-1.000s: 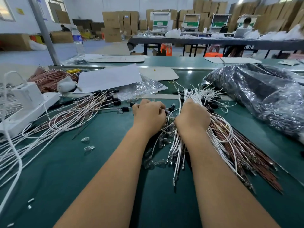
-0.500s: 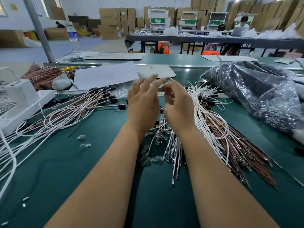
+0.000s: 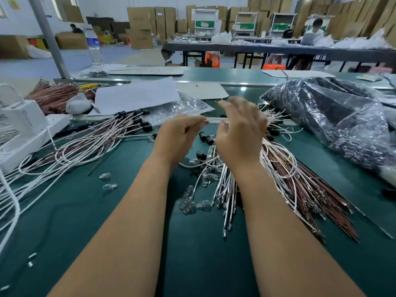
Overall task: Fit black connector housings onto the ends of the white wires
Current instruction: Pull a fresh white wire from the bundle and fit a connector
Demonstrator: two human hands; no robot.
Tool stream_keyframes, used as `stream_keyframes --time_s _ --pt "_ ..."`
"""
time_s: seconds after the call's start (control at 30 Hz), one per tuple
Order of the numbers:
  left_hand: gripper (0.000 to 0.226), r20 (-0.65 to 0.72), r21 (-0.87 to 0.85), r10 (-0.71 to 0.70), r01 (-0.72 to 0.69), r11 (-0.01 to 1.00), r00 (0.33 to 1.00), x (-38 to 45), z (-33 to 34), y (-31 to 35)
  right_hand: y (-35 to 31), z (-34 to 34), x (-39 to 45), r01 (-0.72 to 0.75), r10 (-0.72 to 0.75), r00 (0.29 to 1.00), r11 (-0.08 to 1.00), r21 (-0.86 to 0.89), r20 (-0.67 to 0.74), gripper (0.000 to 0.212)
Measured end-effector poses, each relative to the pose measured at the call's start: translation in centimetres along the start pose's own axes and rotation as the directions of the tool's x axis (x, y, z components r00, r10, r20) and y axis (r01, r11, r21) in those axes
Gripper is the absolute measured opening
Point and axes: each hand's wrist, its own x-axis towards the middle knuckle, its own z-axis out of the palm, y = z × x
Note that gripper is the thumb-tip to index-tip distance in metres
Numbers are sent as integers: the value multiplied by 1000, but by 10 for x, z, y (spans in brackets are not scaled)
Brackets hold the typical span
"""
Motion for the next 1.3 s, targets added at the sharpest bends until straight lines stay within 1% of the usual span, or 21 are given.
stream_keyframes --time_s 0.03,0.07,0.17,0.2,0.27,0.33,0.37,0.43,0.5,0.6,0.7,0.8,0.87,0.93,1.0,1.07,1.13,1.2,1.3 --pt "20 26 12 8 -8 1000 1000 0 1 0 -3 2 0 52 -52 997 999 2 52 29" --pt "20 45 35 22 -24 999 999 0 2 0 -5 4 -1 75 -75 993 997 2 89 23" --pt "14 91 98 7 -16 995 996 2 -1 -4 -1 7 -3 17 -14 992 1000 -18 125 17" --pt "13 104 99 -24 14 995 994 2 -2 -6 1 8 -4 -6 9 993 1000 -26 121 16" --pt "12 129 27 -130 128 991 983 3 -4 -10 4 7 -4 -42 46 993 998 -39 109 16" --pt "18 153 -60 -213 225 973 965 3 -7 -13 5 7 -4 -65 71 992 996 -52 109 18" --pt "19 156 -84 -230 244 966 961 2 -8 -14 6 7 -4 -71 77 990 996 -63 114 19" --pt "17 118 -118 -237 250 961 964 2 -8 -15 5 7 -4 -55 66 989 995 -86 133 17" --pt "17 47 -143 -238 243 960 970 3 -8 -15 3 7 -4 -22 38 983 996 -87 180 15" --pt "15 -9 -138 -200 197 971 980 4 -7 -12 2 8 -4 31 -25 965 999 -18 261 16" --pt "15 -11 -88 -197 195 977 980 4 -6 -12 3 7 -2 11 -15 957 1000 16 291 14" --pt "20 19 -24 -217 218 976 976 4 0 -11 2 7 -2 -80 82 940 997 -21 332 14" --pt "24 35 41 -205 204 978 978 4 7 -8 2 7 -2 -163 158 938 987 -8 309 13" --pt "37 112 157 -202 184 970 973 3 15 -4 3 7 -2 -250 233 934 968 30 272 12" --pt "53 234 338 -248 161 927 940 4 23 -4 3 7 -1 -319 283 923 942 105 261 10" --pt "55 302 473 -300 131 871 905 6 26 -4 2 7 -1 -355 306 918 918 178 253 8" --pt "49 296 482 -300 129 867 907 8 26 -6 3 9 -1 -383 322 912 892 241 255 7" --pt "44 231 430 -301 180 885 925 8 24 -7 4 10 -1 -408 336 902 868 283 269 7" --pt "32 158 430 -308 216 876 938 7 22 -7 4 11 -1 -420 334 898 843 336 285 17"
